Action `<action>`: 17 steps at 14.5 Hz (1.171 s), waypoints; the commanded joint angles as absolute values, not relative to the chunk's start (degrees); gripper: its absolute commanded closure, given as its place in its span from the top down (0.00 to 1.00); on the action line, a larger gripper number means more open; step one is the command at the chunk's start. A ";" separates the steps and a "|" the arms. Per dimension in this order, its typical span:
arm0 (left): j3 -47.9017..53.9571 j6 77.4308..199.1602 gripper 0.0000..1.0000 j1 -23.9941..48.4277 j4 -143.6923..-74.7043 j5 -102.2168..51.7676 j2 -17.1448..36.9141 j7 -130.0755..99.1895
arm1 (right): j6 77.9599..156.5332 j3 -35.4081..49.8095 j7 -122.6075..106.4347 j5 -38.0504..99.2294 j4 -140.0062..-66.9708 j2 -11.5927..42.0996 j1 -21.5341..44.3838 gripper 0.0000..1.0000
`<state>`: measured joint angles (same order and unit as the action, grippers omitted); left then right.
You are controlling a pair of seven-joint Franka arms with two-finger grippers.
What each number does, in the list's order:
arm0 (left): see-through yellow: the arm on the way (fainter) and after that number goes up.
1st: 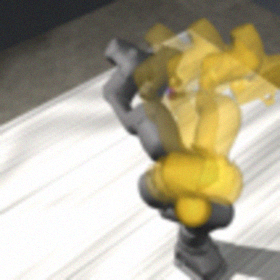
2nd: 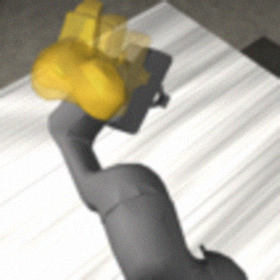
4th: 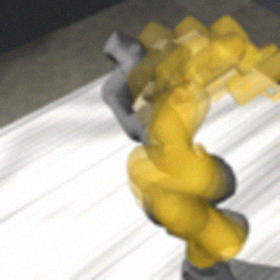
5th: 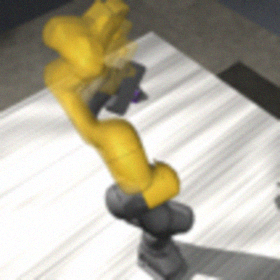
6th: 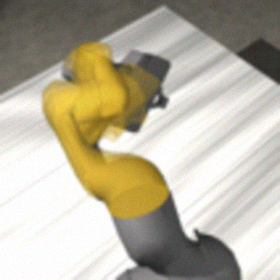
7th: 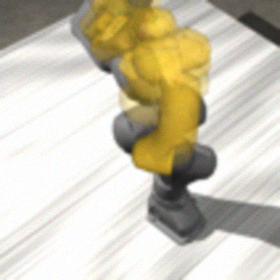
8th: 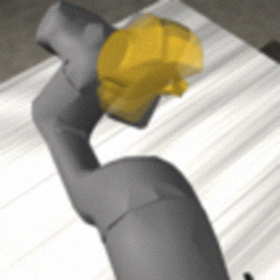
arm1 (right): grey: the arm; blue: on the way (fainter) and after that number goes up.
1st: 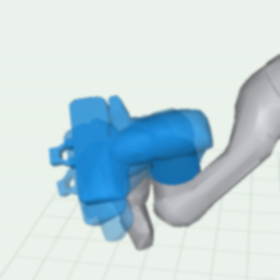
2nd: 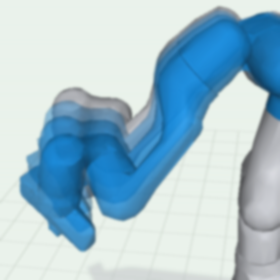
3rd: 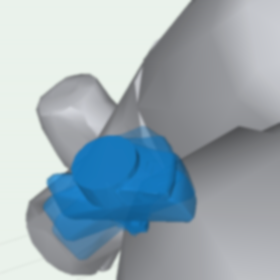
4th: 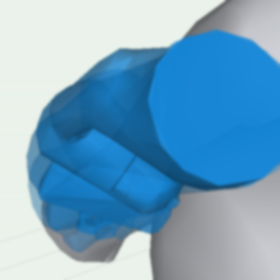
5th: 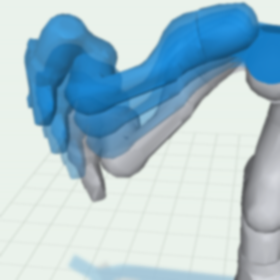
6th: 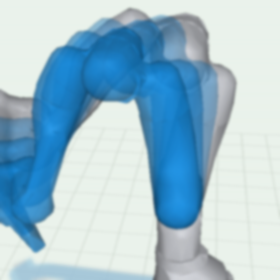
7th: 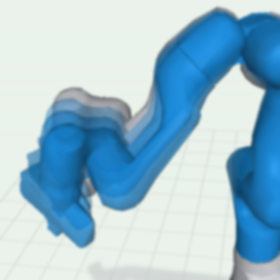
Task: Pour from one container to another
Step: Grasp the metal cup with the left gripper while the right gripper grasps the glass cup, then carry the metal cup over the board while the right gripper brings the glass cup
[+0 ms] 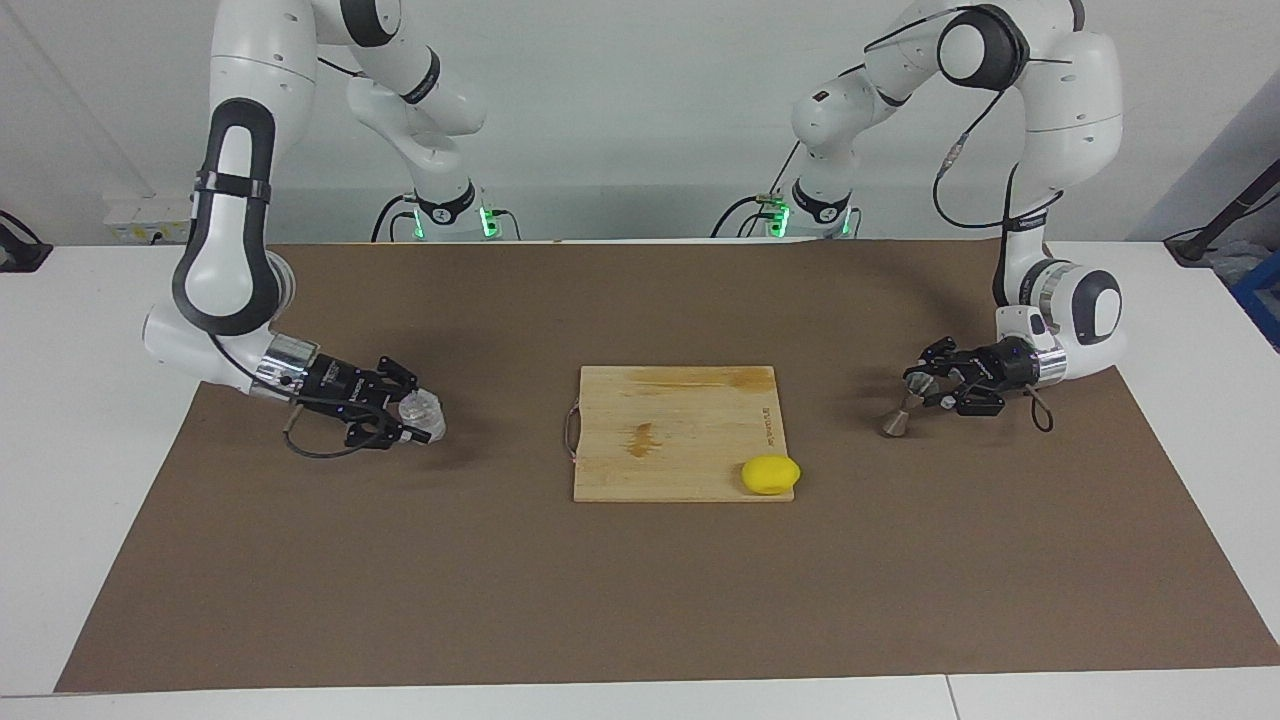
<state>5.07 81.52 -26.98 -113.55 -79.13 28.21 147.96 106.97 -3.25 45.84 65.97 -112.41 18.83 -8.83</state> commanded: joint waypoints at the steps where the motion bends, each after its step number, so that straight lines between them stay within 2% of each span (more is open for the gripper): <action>1: 4.31 81.21 0.09 -24.09 -115.66 -80.85 23.83 145.03 | 106.44 -3.08 47.90 66.10 -113.20 16.35 -9.05 0.00; 4: 4.31 81.74 0.08 -20.49 -117.16 -83.31 21.54 144.32 | 106.44 -2.99 50.17 65.92 -113.29 14.42 -8.88 0.00; 7: 4.31 83.92 0.00 -17.32 -119.70 -85.42 18.82 144.32 | 106.26 -2.99 53.61 64.61 -113.29 11.87 -7.21 0.00; 12: 4.31 89.02 0.00 -10.92 -123.31 -90.34 14.68 141.78 | 106.43 -2.99 57.82 63.37 -113.20 8.97 -4.40 0.00; 17: 4.31 96.75 0.00 -1.60 -124.01 -98.50 13.89 141.24 | 107.14 -3.08 60.47 61.71 -112.85 7.82 -0.71 0.00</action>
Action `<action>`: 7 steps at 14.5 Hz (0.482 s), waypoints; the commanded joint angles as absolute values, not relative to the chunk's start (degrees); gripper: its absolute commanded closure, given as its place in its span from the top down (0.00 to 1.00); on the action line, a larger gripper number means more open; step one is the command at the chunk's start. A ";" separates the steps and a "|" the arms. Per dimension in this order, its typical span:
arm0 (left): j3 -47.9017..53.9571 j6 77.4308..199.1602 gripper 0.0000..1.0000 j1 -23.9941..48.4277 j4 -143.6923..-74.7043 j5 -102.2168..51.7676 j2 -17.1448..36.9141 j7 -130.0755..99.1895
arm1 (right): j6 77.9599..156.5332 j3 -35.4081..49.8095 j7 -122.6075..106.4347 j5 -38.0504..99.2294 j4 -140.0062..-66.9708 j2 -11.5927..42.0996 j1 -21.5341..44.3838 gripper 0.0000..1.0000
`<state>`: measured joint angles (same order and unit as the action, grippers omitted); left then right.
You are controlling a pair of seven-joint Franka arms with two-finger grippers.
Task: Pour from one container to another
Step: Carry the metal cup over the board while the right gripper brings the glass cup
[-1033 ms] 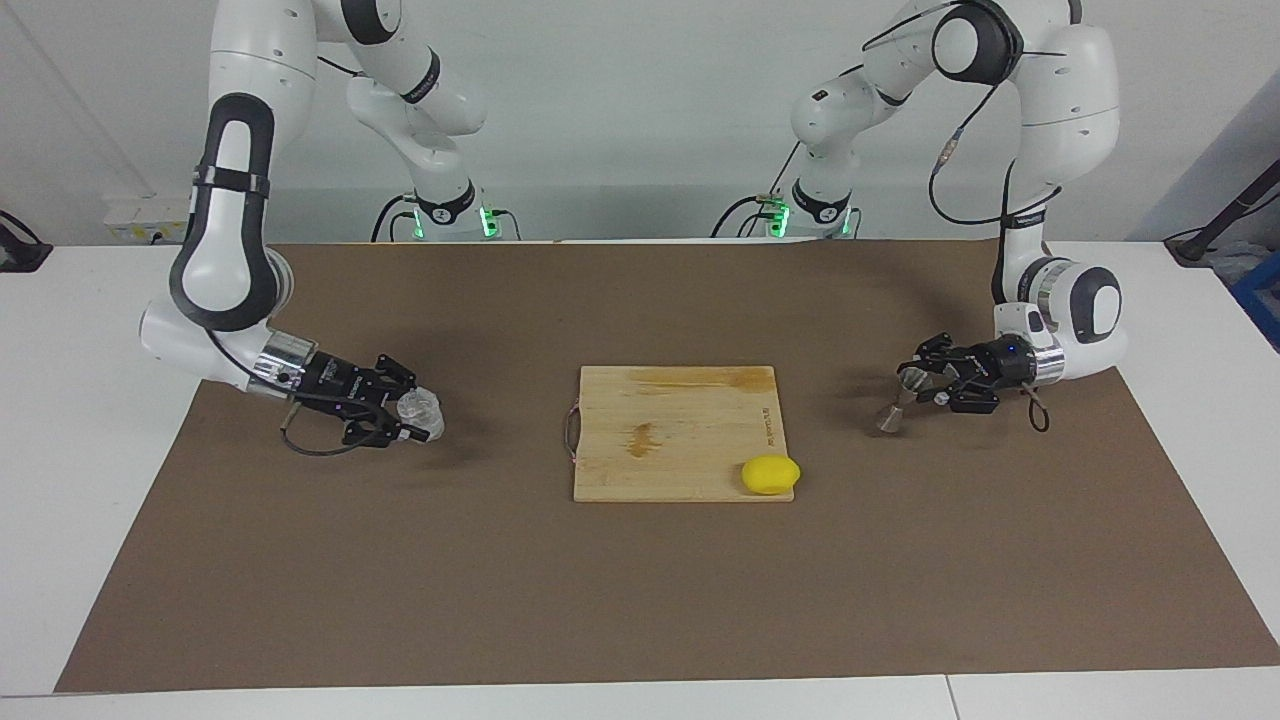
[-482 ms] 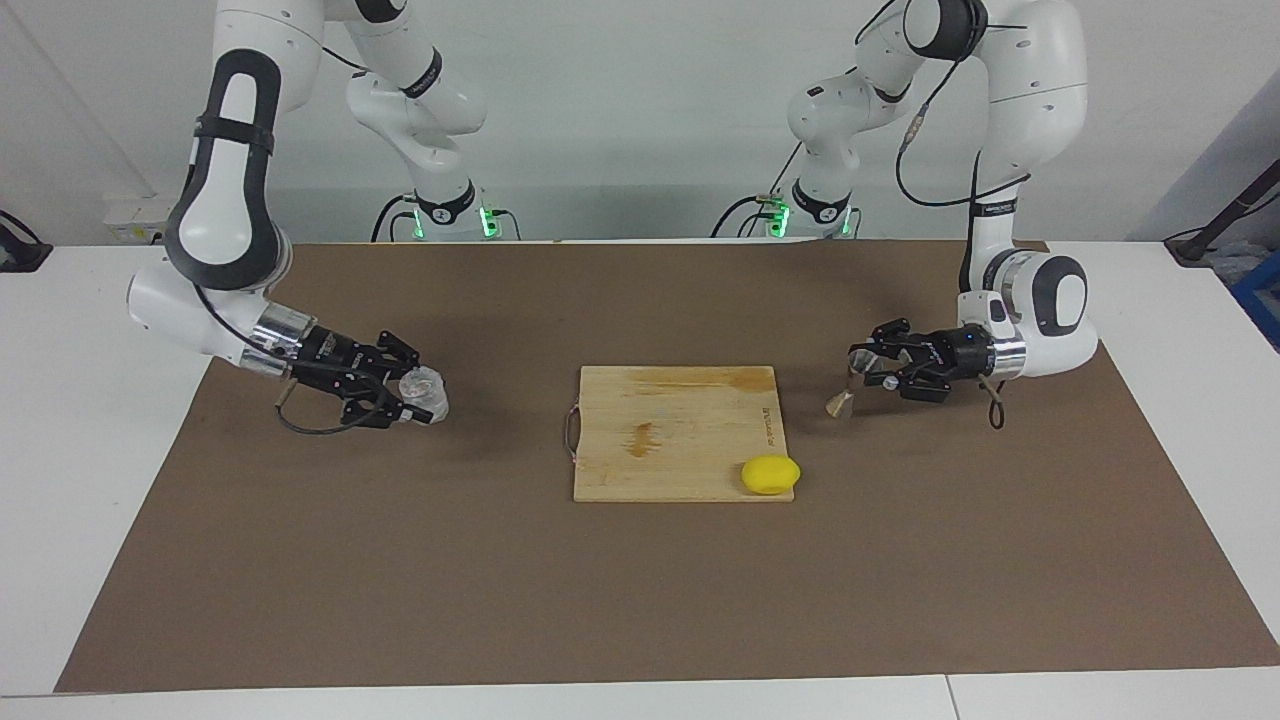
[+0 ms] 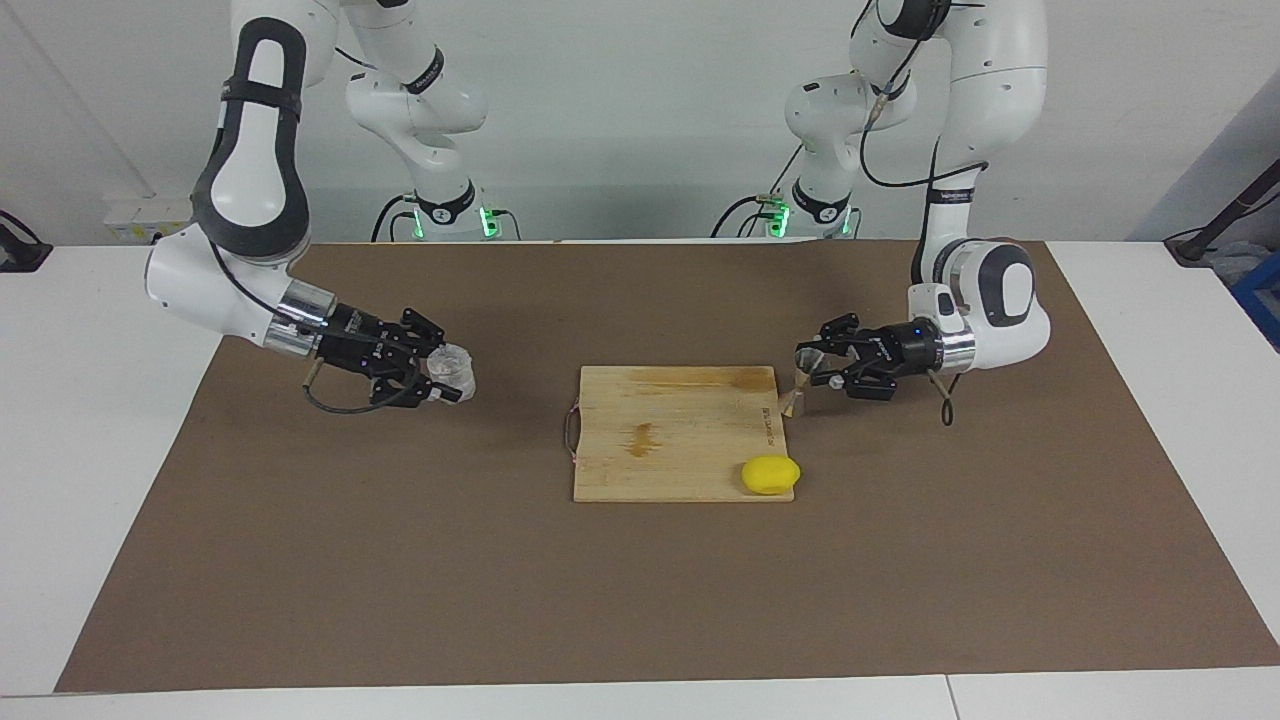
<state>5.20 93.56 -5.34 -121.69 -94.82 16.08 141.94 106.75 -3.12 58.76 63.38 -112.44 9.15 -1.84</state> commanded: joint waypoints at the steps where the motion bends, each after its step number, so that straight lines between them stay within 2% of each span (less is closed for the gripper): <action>1: 4.31 98.16 0.00 0.16 -124.10 -100.27 13.89 141.24 | 107.31 -3.16 60.82 60.92 -112.85 7.82 0.17 0.00; 7: 4.31 106.33 0.00 9.91 -124.01 -110.28 14.41 141.68 | 108.97 -2.99 63.45 59.24 -111.19 8.08 4.65 0.00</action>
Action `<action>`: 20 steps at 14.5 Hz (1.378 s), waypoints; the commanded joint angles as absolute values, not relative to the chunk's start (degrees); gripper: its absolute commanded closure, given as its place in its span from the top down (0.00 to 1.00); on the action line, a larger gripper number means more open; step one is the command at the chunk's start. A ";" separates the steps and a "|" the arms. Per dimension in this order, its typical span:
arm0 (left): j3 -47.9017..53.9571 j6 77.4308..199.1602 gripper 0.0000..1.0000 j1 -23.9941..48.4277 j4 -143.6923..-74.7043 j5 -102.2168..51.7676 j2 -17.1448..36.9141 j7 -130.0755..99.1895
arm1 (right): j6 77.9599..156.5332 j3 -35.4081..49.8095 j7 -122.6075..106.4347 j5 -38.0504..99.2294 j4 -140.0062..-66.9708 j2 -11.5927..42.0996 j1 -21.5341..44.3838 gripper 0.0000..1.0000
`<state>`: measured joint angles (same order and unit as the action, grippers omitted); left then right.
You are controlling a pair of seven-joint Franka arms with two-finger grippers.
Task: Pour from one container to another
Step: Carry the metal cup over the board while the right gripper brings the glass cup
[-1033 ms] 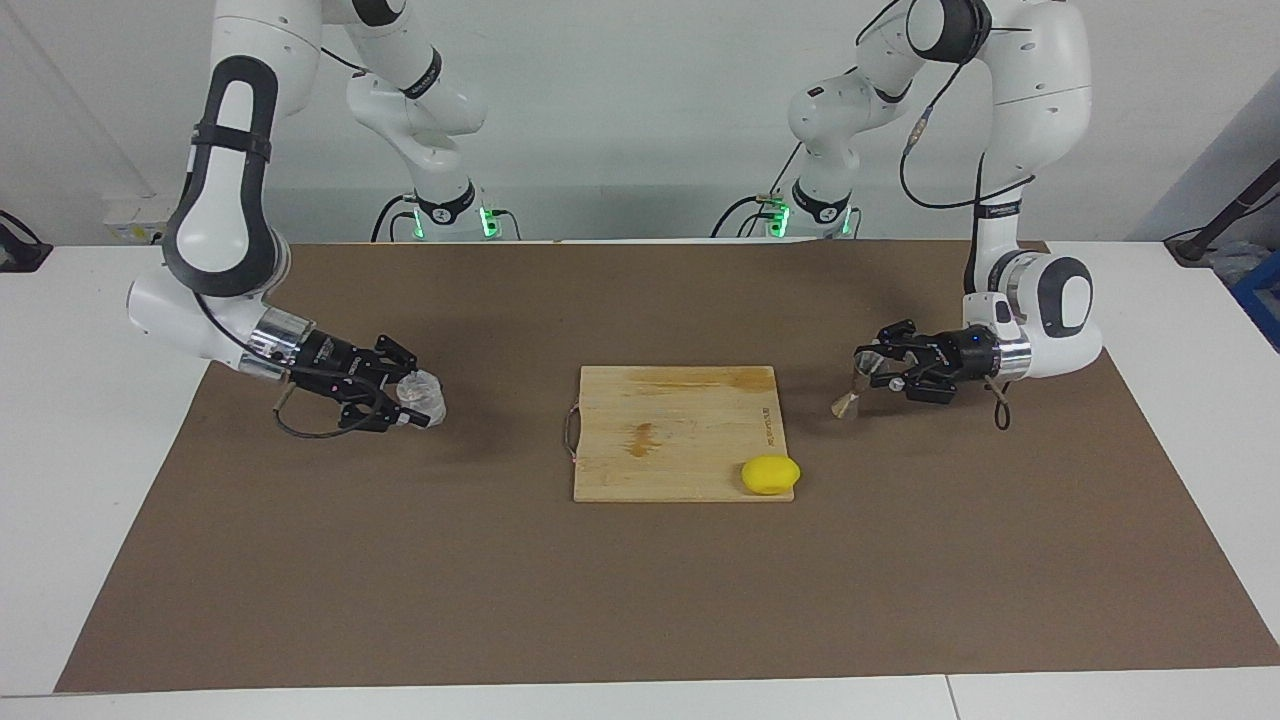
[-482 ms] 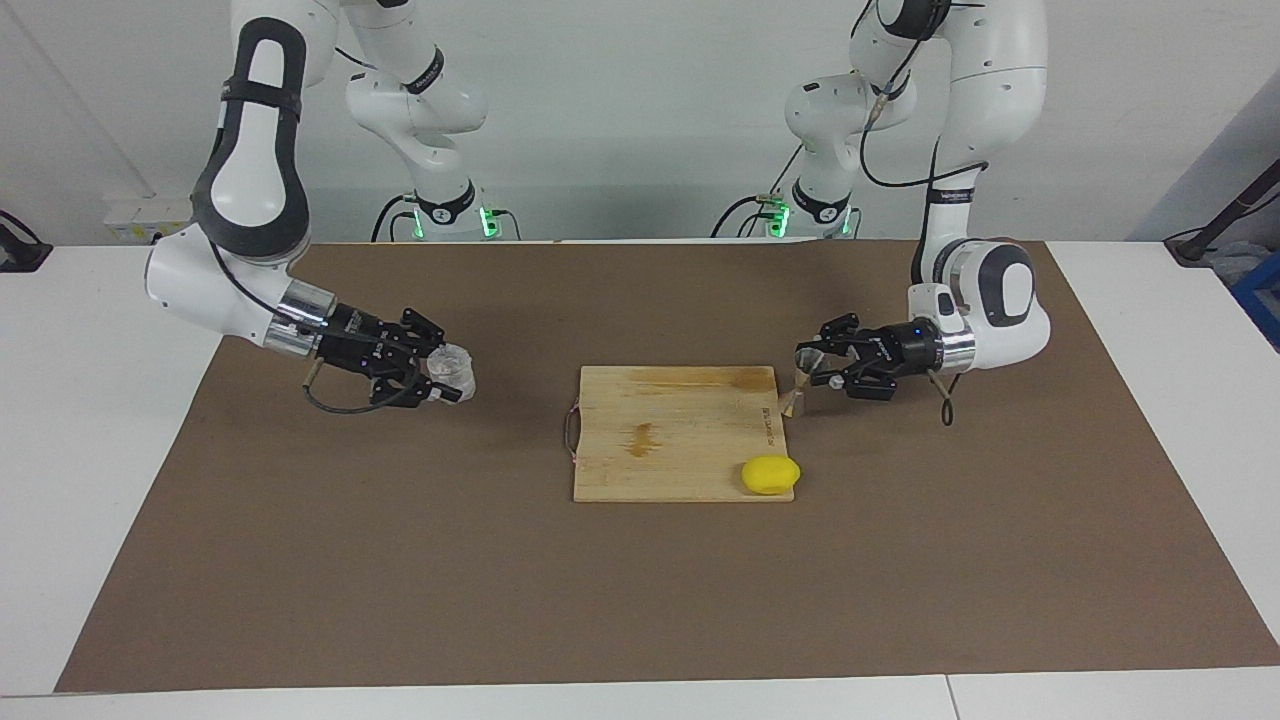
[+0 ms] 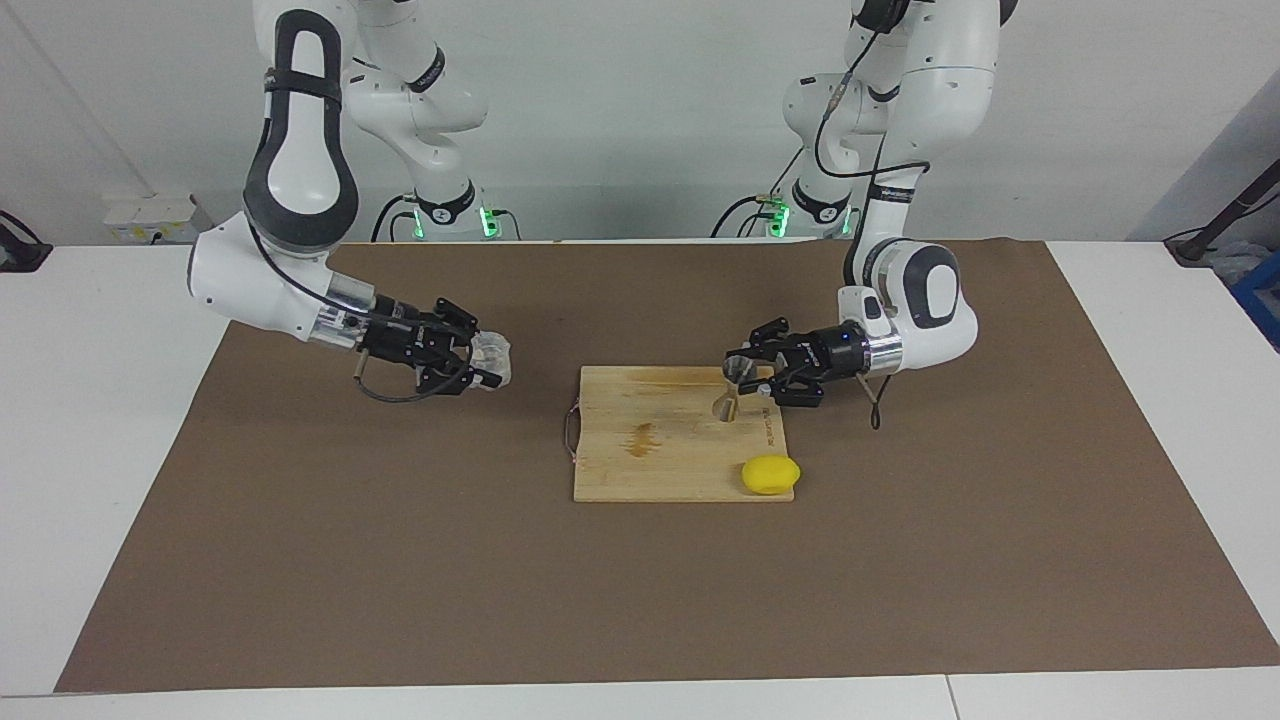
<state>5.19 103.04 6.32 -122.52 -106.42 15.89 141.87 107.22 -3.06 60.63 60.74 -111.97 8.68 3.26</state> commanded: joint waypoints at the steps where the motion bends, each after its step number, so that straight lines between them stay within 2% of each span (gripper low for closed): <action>1: 4.31 108.26 0.00 11.93 -124.01 -113.00 14.59 142.11 | 109.77 -2.99 63.80 58.63 -110.83 8.26 5.27 0.00; 7: 4.22 116.10 0.00 20.91 -123.67 -126.54 16.52 151.67 | 114.25 -2.99 65.57 58.01 -111.09 8.79 8.34 0.00; 11: 4.22 115.93 0.00 21.09 -123.66 -127.44 18.37 157.75 | 117.24 -2.90 66.35 58.01 -111.36 10.02 10.46 0.00; 20: 4.22 116.89 0.00 22.24 -124.10 -127.97 18.54 163.90 | 118.21 -2.90 71.17 58.88 -110.22 11.86 11.77 0.00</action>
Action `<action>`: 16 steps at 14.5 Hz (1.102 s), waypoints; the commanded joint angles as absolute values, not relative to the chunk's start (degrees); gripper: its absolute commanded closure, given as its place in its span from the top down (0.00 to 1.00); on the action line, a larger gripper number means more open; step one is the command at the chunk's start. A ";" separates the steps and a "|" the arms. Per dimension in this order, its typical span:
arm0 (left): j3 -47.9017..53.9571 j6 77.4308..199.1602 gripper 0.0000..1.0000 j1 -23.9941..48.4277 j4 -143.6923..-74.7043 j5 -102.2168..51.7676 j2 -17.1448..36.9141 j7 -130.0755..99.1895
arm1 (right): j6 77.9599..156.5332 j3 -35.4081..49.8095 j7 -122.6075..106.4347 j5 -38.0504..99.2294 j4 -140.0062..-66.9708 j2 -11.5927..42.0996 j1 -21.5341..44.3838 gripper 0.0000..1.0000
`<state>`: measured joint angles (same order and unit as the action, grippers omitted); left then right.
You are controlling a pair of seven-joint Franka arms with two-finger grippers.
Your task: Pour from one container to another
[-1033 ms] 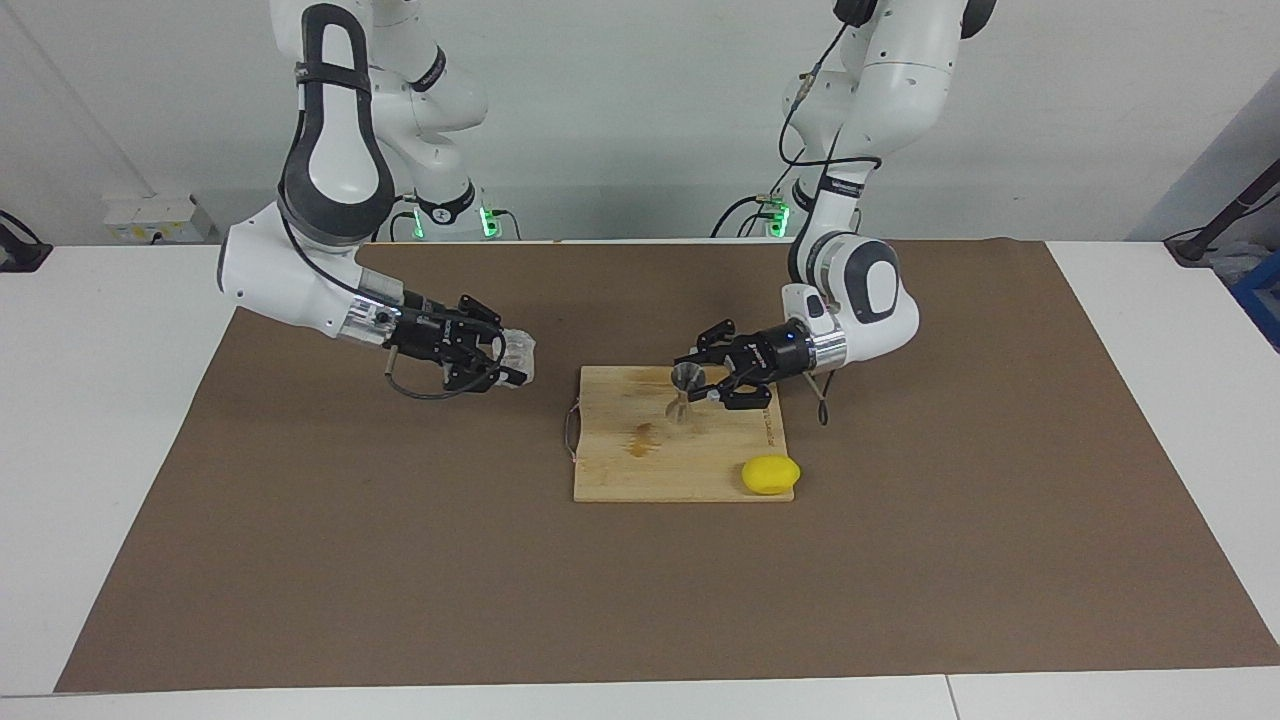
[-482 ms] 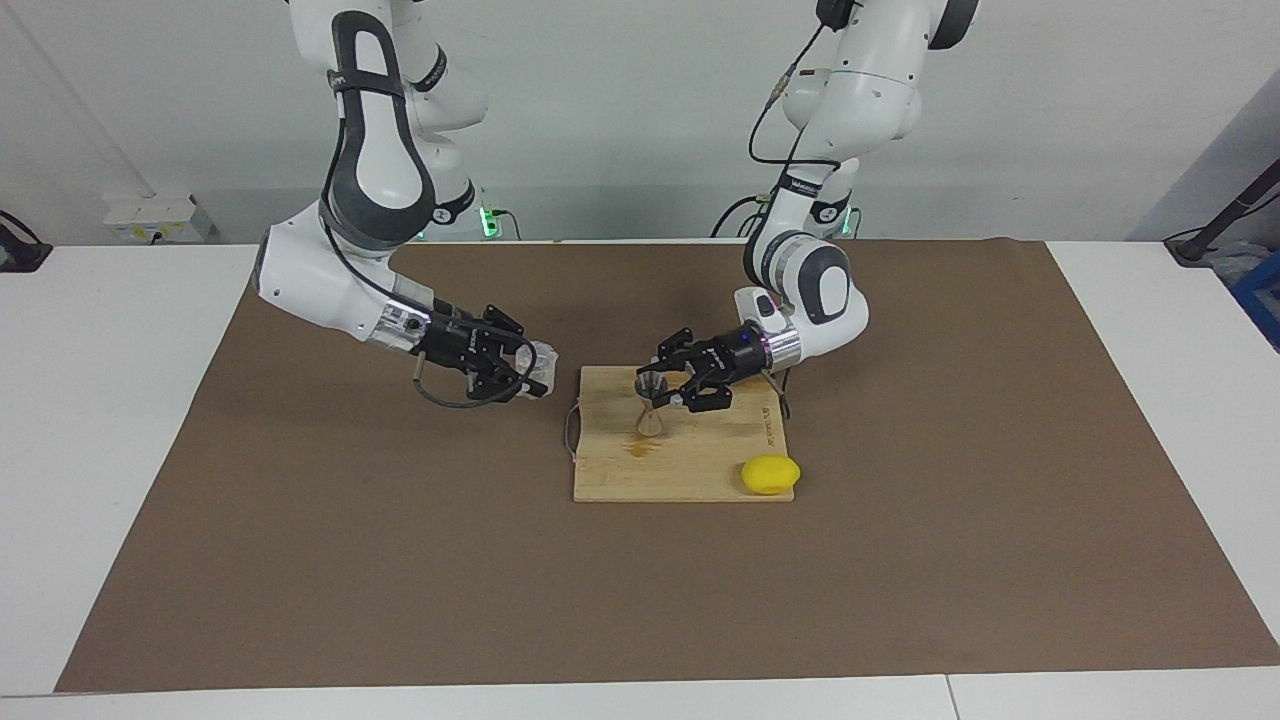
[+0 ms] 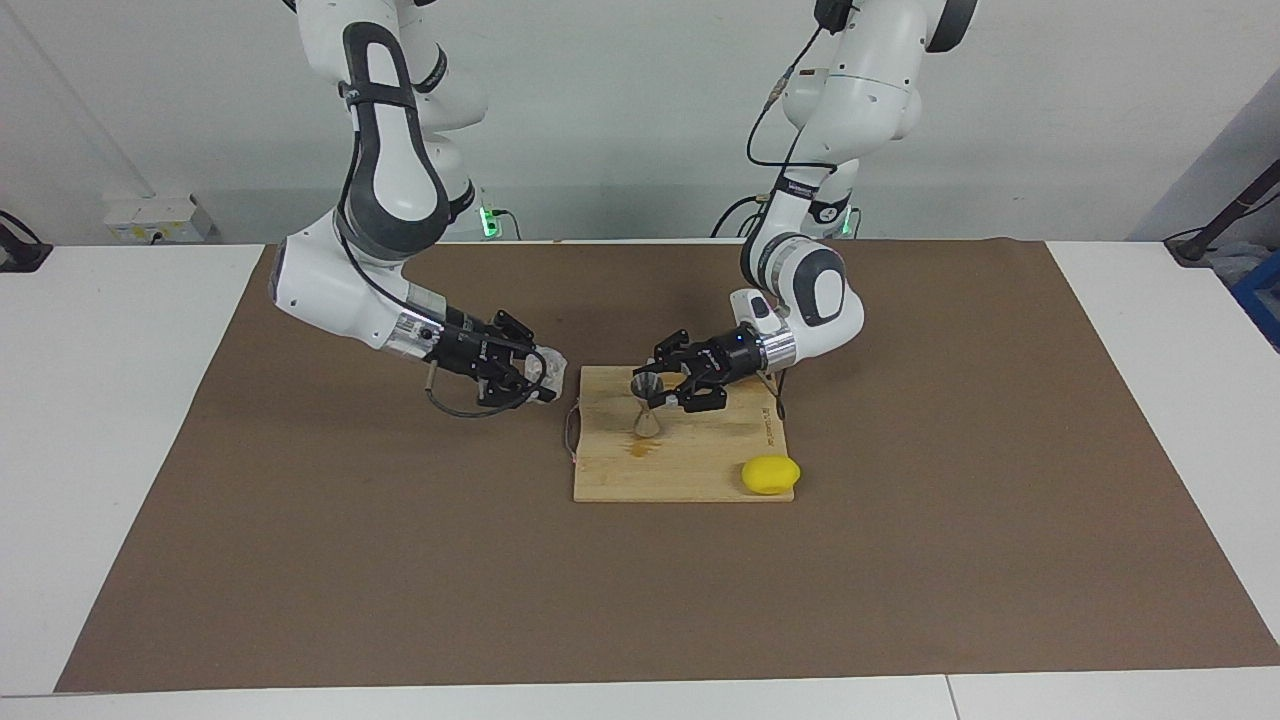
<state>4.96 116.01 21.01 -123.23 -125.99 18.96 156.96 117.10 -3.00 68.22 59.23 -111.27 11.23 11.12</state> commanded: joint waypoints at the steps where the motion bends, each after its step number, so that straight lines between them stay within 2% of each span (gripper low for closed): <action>1: 4.31 117.24 0.00 22.32 -124.10 -127.97 19.15 164.52 | 118.56 -2.90 73.02 58.89 -109.69 12.04 11.86 0.00; 11: 4.22 117.25 0.00 22.59 -124.19 -127.97 20.48 164.88 | 121.20 -2.99 72.86 57.40 -107.23 13.18 15.11 0.00; 12: 4.22 117.25 0.07 22.59 -124.19 -127.97 20.48 164.88 | 121.72 -2.99 73.04 56.26 -106.62 13.27 15.38 0.00; 13: 4.22 117.25 0.21 22.59 -124.19 -127.97 20.48 164.80 | 121.99 -2.90 73.30 55.47 -105.92 13.71 15.47 0.00; 16: 4.22 117.07 1.00 22.41 -124.80 -127.97 20.39 164.79 | 122.43 -2.99 73.56 55.11 -105.03 14.06 17.13 0.00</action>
<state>4.90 117.16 21.51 -123.35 -125.99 20.34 157.54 121.70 -2.98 72.05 56.81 -107.11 12.84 15.89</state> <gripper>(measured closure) 0.414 0.493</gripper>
